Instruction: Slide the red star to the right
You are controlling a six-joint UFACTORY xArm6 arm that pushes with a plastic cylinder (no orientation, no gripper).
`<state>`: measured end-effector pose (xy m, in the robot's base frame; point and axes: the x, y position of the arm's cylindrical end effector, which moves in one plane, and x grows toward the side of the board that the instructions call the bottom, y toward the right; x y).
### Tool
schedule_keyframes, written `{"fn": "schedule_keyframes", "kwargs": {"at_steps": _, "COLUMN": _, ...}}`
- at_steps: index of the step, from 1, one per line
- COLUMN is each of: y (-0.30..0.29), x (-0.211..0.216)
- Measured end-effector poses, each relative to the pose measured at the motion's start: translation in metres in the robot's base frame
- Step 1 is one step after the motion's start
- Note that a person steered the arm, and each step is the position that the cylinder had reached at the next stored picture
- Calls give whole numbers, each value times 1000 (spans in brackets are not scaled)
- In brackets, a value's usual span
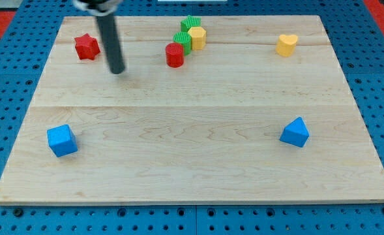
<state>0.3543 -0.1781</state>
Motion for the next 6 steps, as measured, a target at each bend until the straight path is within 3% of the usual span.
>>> {"fn": "schedule_keyframes", "kwargs": {"at_steps": 1, "y": -81, "x": -2}}
{"fn": "schedule_keyframes", "kwargs": {"at_steps": 3, "y": -58, "x": -80}}
{"fn": "schedule_keyframes", "kwargs": {"at_steps": 5, "y": -22, "x": -87}}
{"fn": "schedule_keyframes", "kwargs": {"at_steps": 6, "y": -20, "x": -64}}
